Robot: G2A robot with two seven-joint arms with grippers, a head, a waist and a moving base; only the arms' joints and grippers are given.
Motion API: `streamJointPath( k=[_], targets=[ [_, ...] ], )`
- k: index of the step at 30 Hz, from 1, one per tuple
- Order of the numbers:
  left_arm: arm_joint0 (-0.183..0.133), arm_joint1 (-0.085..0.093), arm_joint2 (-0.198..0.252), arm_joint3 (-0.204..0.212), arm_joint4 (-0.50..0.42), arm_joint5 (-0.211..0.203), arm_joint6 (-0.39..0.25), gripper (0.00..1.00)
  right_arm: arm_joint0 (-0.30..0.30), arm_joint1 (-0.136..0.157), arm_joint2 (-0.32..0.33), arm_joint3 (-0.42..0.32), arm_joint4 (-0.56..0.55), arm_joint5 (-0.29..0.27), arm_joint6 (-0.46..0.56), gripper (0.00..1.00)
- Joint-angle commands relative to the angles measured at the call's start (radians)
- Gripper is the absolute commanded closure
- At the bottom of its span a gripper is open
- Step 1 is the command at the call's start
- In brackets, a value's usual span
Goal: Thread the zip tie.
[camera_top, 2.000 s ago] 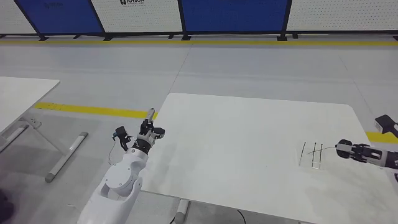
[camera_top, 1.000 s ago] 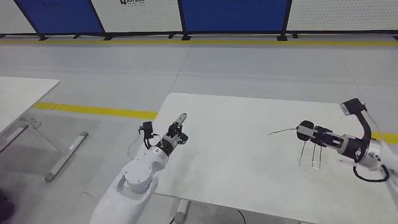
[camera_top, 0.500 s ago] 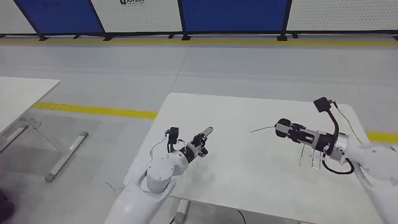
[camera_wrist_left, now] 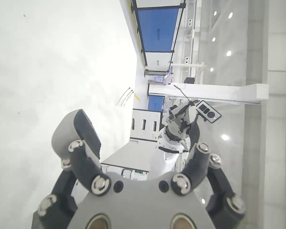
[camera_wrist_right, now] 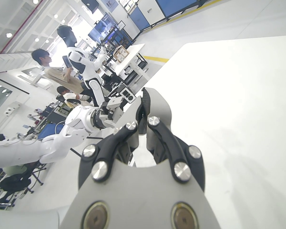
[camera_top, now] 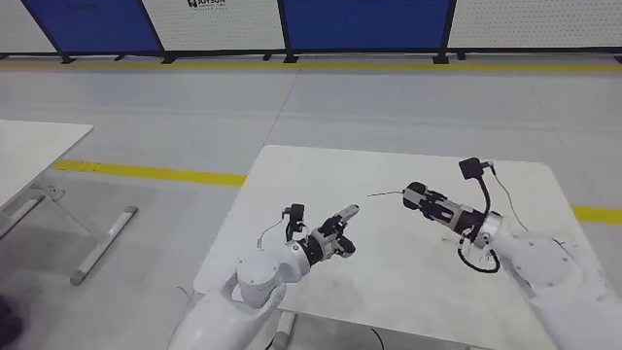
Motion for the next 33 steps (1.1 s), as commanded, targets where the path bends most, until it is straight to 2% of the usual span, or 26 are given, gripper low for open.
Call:
streamJointPath(
  k=[1,7,9,13,16,26,29,31,33],
  targets=[
    [0.0,0.0,0.0,0.001,0.003,-0.002,0.001,0.0,0.0,0.0,0.001,0.0,0.0,0.0,0.002,1.0],
    [0.001,0.0,0.0,0.001,-0.002,-0.005,0.002,0.0,-0.002,0.0,0.002,0.0,-0.004,0.001,-0.003,1.0],
    [-0.003,-0.006,0.0,0.011,-0.074,-0.005,0.017,0.0,-0.014,-0.003,-0.005,-0.014,-0.053,0.0,-0.038,1.0],
    [-0.042,-0.023,0.024,0.02,-0.247,0.025,0.042,0.0,-0.025,-0.02,-0.057,-0.031,-0.217,0.0,-0.174,1.0],
    [-0.074,-0.033,0.045,0.032,-0.32,0.046,0.077,0.0,-0.012,-0.035,-0.102,-0.013,-0.316,0.0,-0.246,1.0],
    [-0.074,-0.033,0.045,0.032,-0.32,0.046,0.077,0.0,-0.012,-0.035,-0.102,-0.013,-0.316,0.0,-0.246,1.0],
    [-0.085,-0.039,0.046,0.05,-0.357,0.002,0.11,0.0,-0.02,-0.036,-0.103,-0.023,-0.329,0.005,-0.247,1.0],
    [-0.111,-0.047,0.057,0.071,-0.387,-0.028,0.141,0.0,-0.033,-0.036,-0.097,-0.046,-0.357,0.012,-0.252,1.0],
    [-0.137,-0.055,0.069,0.092,-0.42,-0.042,0.156,0.0,-0.042,-0.035,-0.091,-0.068,-0.382,0.014,-0.248,1.0]
  ],
)
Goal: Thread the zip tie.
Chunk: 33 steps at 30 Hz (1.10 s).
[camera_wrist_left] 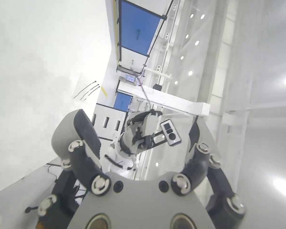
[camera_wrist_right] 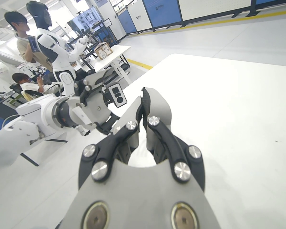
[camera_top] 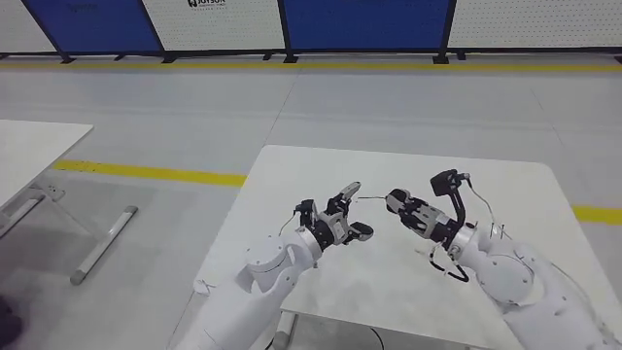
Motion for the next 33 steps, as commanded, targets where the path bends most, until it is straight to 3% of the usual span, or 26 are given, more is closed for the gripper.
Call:
streamJointPath(
  k=[1,2,12,18,19,20,22,24,26,33],
  targets=[
    [-0.031,-0.008,0.015,0.027,-0.032,-0.013,0.019,0.0,-0.012,0.001,0.007,-0.024,-0.025,0.005,0.003,1.0],
    [-0.044,-0.011,0.022,0.043,-0.04,-0.013,0.03,0.0,-0.019,0.001,0.011,-0.034,-0.03,0.006,0.005,1.0],
    [-0.044,-0.011,0.022,0.043,-0.04,-0.013,0.03,0.0,-0.022,0.002,0.013,-0.038,-0.033,0.008,0.008,1.0],
    [-0.045,-0.01,0.025,0.057,-0.023,-0.018,-0.001,0.0,-0.022,0.002,0.013,-0.038,-0.033,0.008,0.008,1.0],
    [-0.045,-0.01,0.024,0.059,-0.024,-0.019,-0.003,0.4,-0.022,0.002,0.013,-0.038,-0.033,0.008,0.008,1.0],
    [-0.045,-0.009,0.022,0.06,-0.025,-0.02,-0.005,0.56,-0.022,0.002,0.013,-0.038,-0.033,0.008,0.008,1.0],
    [-0.043,-0.009,0.018,0.062,-0.028,-0.022,-0.009,0.78,-0.022,0.002,0.013,-0.038,-0.033,0.008,0.008,1.0],
    [-0.04,-0.008,0.014,0.062,-0.029,-0.022,-0.011,0.93,-0.022,0.002,0.013,-0.038,-0.033,0.008,0.008,1.0],
    [-0.038,-0.008,0.011,0.061,-0.028,-0.021,-0.014,1.0,-0.022,0.002,0.013,-0.038,-0.033,0.008,0.008,1.0],
    [-0.036,-0.007,0.005,0.063,-0.031,-0.015,-0.018,1.0,-0.022,0.002,0.013,-0.038,-0.033,0.008,0.008,1.0]
  ],
)
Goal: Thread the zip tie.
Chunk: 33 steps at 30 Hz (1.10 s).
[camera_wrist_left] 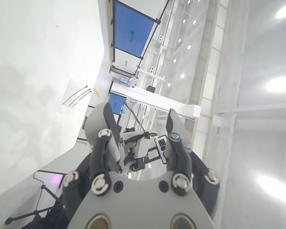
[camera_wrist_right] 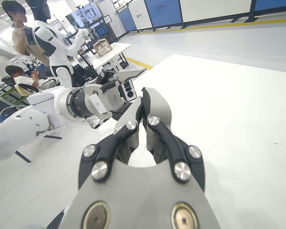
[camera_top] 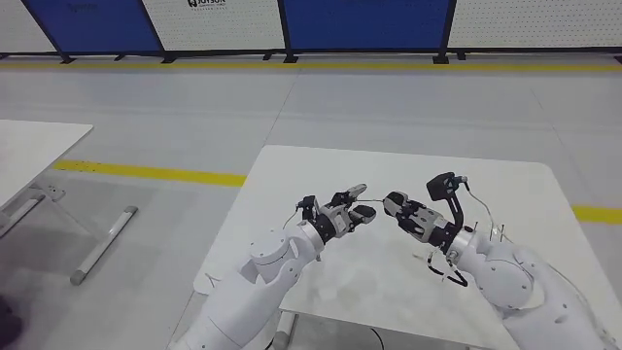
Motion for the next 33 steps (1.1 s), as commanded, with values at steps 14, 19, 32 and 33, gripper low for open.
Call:
streamJointPath(
  k=[14,19,32,33],
  targets=[
    [-0.01,-0.004,0.012,0.008,0.01,-0.009,0.014,1.0,0.0,0.0,0.0,0.0,0.0,0.0,0.0,0.71],
    [-0.003,-0.004,0.014,0.006,0.031,-0.023,0.026,1.0,-0.017,-0.004,0.016,-0.008,0.006,0.015,0.002,0.0],
    [0.037,-0.002,0.052,-0.006,0.297,-0.173,0.128,1.0,-0.051,-0.007,0.109,-0.007,0.325,0.125,0.178,0.0],
    [0.043,-0.003,0.061,0.0,0.321,-0.187,0.141,1.0,-0.046,-0.005,0.124,-0.01,0.395,0.183,0.247,0.0]
  ],
)
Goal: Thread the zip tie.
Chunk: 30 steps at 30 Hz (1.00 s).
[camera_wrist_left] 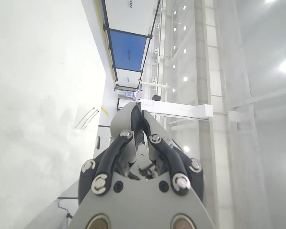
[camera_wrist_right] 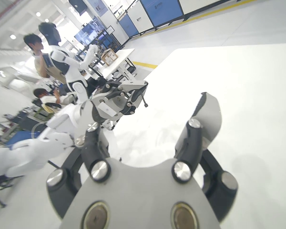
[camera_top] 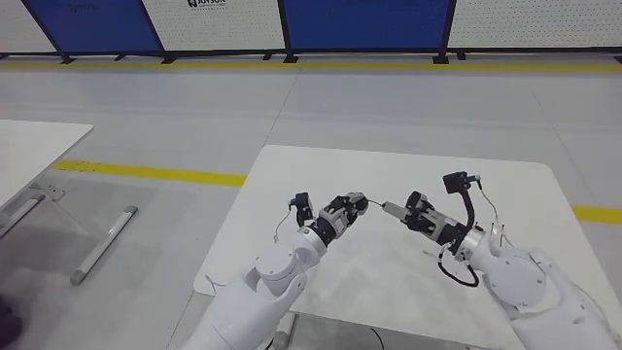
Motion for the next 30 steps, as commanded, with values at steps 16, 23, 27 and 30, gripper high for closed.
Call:
streamJointPath(
  k=[16,23,27,30],
  targets=[
    [-0.002,-0.008,0.029,0.041,0.034,-0.025,0.033,1.0,0.009,0.004,0.034,0.004,0.164,0.154,0.162,0.0],
    [0.034,-0.006,0.068,0.039,0.383,-0.163,0.185,1.0,0.026,-0.007,0.087,0.095,0.488,0.17,0.286,0.0],
    [0.049,-0.01,0.085,0.038,0.409,-0.153,0.201,1.0,0.026,-0.007,0.119,0.116,0.551,0.17,0.306,0.0],
    [0.049,-0.01,0.085,0.038,0.409,-0.153,0.201,1.0,0.026,-0.007,0.119,0.116,0.551,0.17,0.306,0.0]
  ],
)
